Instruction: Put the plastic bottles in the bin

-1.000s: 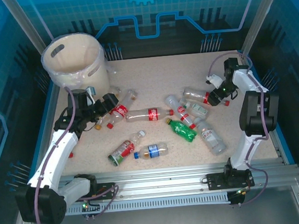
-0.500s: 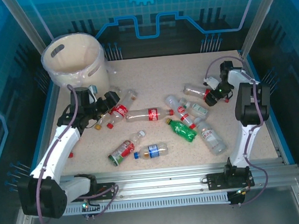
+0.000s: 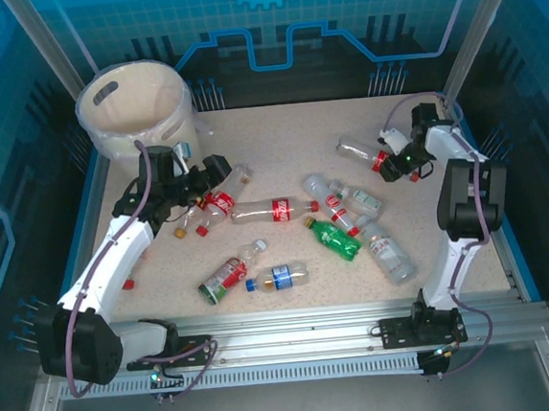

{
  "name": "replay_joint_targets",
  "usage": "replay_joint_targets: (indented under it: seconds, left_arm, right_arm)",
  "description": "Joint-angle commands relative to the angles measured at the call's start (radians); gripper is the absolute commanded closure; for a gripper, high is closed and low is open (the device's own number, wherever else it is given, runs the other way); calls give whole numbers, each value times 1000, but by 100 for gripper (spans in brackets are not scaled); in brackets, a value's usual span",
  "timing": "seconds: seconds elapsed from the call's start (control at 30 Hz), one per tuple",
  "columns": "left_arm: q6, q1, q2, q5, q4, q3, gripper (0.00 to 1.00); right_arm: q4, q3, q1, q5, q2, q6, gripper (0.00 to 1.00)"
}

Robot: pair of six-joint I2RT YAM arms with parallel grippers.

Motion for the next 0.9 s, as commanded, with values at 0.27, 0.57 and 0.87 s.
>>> replay_joint_targets:
  seconds: [0.27,0.57,0.87]
  left_arm:
    - [-157,-226,145,31,348,104,1]
    - [-213,-338,336,39,483,206,1]
    - [-245,-357,395,5,500,203,19]
  right_arm:
    - [92,-178,213,-105,-386,552,48]
    - [247,-297,454,-208,-435,741,47]
    - [324,-353,525,-240,-443,783,47]
